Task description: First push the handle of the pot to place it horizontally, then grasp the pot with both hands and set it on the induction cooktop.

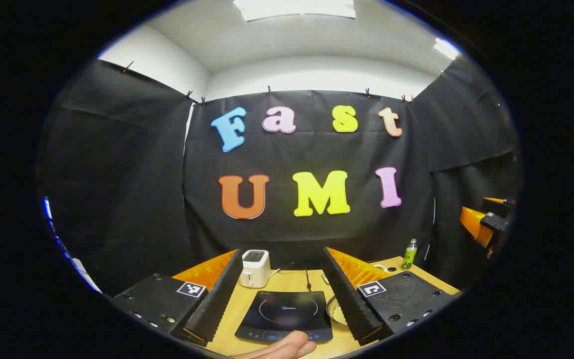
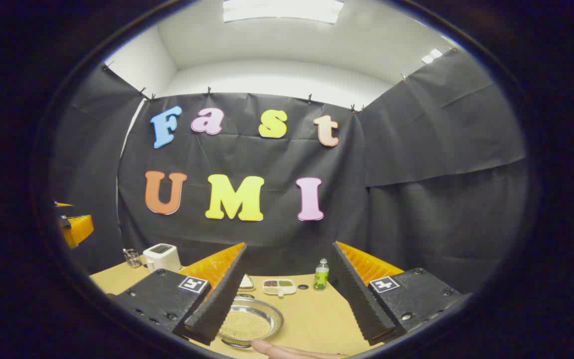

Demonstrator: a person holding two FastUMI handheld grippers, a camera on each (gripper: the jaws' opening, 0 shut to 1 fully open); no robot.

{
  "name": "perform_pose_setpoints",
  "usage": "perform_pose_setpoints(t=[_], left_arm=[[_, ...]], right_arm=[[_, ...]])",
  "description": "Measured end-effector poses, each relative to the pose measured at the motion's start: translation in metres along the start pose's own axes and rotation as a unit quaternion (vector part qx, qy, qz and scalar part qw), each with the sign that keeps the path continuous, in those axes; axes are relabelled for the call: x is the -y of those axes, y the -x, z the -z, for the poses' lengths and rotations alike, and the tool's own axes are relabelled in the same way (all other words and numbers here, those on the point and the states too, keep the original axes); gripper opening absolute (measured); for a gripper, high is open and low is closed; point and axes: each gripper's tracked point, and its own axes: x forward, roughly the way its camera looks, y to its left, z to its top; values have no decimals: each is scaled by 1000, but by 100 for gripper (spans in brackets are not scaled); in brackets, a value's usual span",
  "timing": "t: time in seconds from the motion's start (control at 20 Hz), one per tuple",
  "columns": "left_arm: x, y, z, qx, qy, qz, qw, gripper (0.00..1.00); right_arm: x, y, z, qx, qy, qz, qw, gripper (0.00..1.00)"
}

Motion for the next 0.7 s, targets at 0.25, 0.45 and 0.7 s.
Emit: perform_pose_setpoints(t=[0.25,0.45,0.7], left_arm=[[2,10,-6,10,0,12,1000,95],[6,12,-6,13,-8,16,1000,95],[11,11,0,8,-15,18,1000,95]], right_arm=[[-11,8,0,0,-1,-24,1000,100],[-10,5,6,-13,-4,-25,1000,100],[-4,-2,11,-16,-3,-21,1000,100]])
